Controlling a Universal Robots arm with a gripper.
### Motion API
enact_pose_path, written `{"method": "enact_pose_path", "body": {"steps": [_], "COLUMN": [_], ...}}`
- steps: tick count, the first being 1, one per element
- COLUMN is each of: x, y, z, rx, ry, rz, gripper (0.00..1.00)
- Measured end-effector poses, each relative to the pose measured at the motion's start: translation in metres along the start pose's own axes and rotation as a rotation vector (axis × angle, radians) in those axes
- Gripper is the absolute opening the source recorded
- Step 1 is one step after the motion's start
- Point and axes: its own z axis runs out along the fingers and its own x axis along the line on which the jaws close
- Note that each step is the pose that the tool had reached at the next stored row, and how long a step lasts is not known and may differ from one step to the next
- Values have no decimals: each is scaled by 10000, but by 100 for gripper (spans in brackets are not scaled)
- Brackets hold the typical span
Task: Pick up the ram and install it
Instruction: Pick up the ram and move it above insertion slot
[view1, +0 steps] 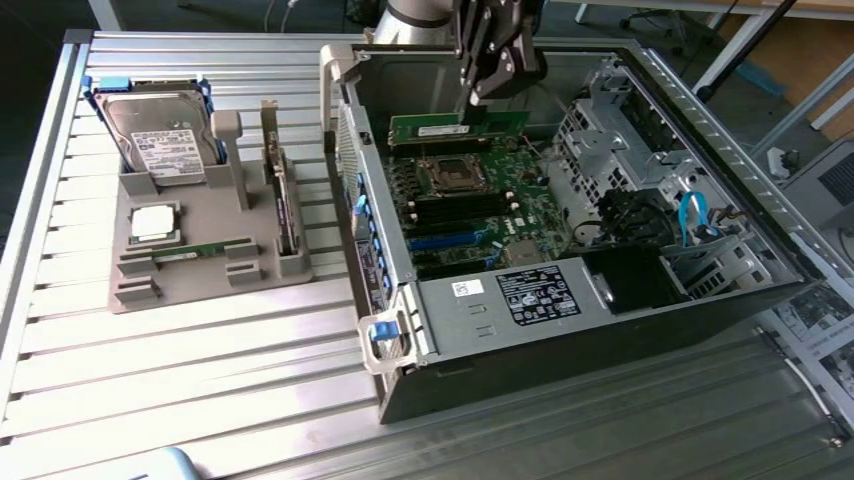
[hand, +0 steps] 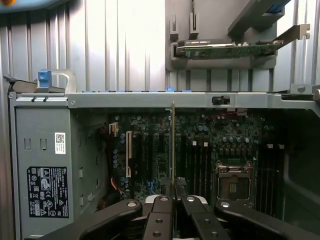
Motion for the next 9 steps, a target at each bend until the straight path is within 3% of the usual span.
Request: {"method": "enact_pose_path", "body": {"steps": [9], "x": [1], "y": [-179], "z": [3], "rx": [0], "ry": [0], "rz": [0], "gripper": [12]}}
